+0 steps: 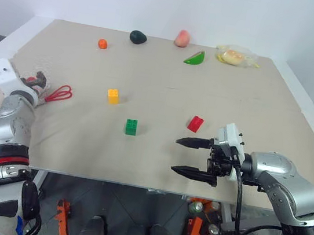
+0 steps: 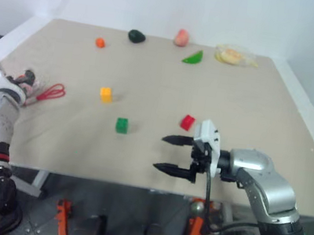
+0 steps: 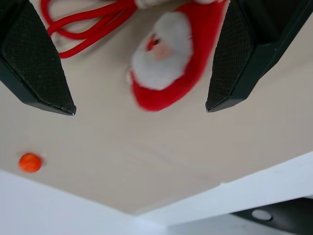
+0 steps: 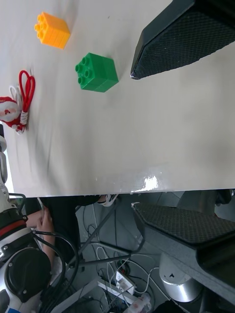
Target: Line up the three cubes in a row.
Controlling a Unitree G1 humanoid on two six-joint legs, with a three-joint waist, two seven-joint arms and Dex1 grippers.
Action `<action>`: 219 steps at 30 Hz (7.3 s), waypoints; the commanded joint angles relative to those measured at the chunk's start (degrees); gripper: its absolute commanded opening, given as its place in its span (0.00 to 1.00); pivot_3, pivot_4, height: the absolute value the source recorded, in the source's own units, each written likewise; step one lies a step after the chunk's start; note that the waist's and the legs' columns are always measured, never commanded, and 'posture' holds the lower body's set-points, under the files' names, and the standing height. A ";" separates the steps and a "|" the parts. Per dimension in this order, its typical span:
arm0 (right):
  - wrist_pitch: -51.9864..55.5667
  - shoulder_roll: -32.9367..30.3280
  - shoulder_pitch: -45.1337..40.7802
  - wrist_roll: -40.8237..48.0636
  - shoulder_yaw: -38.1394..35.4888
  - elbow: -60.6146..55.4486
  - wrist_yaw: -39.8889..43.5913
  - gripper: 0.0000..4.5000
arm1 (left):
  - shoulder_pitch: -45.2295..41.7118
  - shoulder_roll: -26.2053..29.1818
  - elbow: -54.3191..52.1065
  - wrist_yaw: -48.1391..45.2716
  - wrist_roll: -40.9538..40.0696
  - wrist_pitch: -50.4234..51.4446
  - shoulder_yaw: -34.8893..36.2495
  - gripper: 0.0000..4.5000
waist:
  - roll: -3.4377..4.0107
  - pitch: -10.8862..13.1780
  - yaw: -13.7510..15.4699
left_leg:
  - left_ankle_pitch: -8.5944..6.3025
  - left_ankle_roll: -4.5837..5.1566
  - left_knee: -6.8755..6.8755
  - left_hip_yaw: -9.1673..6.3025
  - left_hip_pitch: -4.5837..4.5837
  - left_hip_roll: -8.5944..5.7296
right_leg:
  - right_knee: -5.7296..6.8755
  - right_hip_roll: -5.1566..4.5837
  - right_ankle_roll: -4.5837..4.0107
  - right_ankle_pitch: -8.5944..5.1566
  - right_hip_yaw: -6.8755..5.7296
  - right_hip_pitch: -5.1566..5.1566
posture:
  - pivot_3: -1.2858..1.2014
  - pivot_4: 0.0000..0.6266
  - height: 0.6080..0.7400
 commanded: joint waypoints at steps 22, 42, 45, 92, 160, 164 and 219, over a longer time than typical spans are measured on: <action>-12.09 4.98 -7.98 -17.64 -4.09 24.08 -19.51 0.93 | 20.35 7.45 -27.90 -63.01 2.42 -15.77 -31.85 0.98 | 0.06 0.01 -0.24 | 0.04 0.03 0.07 0.23 0.08 0.05 | 0.01 0.03 -0.43 -0.14 0.22 0.00 | 0.52 0.24 1.00; -24.40 12.09 -23.70 -25.97 -0.02 55.58 -12.32 0.93 | 22.75 6.03 -28.56 -64.98 2.56 -17.84 -32.39 0.98 | 0.12 0.04 -0.29 | 0.03 0.07 -0.02 0.28 0.08 0.09 | 0.02 0.07 -0.40 -0.14 0.26 -0.06 | 0.52 0.24 1.00; -25.27 12.97 -24.50 -26.81 0.48 57.34 -11.62 0.93 | 23.14 6.09 -28.89 -64.70 2.46 -17.79 -32.38 0.98 | 0.13 0.04 -0.29 | 0.03 0.07 -0.02 0.28 0.08 0.10 | 0.02 0.07 -0.40 -0.14 0.26 -0.06 | 0.52 0.24 1.00; -28.71 13.03 -26.30 -26.47 9.20 52.11 21.01 0.28 | 32.35 14.32 -33.67 -74.46 -9.08 -11.72 -20.73 1.00 | 0.23 0.10 -0.30 | 0.02 0.06 -0.06 0.29 0.10 0.15 | 0.09 0.06 -0.52 -0.20 0.17 -0.12 | 0.52 0.24 1.00; -10.77 0.81 -11.79 -11.55 -2.98 14.39 8.71 0.99 | 0.53 0.22 18.13 -71.07 9.55 -29.82 -28.63 1.00 | 0.27 0.09 -0.16 | 0.03 0.08 -0.02 0.19 0.04 0.06 | 0.12 0.05 -0.37 -0.18 0.13 -0.10 | 0.52 0.24 1.00; -8.61 0.48 -8.86 -9.80 -2.92 10.46 7.65 0.99 | -2.78 -0.85 23.13 -72.56 10.64 -31.24 -28.95 1.00 | 0.27 0.09 -0.20 | 0.03 0.09 -0.04 0.16 0.03 0.06 | 0.13 0.08 -0.14 -0.07 0.12 -0.12 | 0.52 0.24 1.00; -3.51 -0.84 7.42 -3.42 -7.78 -3.12 -5.10 1.00 | -14.50 -8.01 38.43 -86.42 16.39 -37.52 -31.02 0.29 | 0.26 0.08 -0.21 | 0.06 0.13 0.06 -0.10 -0.02 -0.01 | 0.19 0.13 -0.15 -0.17 0.08 -0.01 | 0.52 0.24 1.00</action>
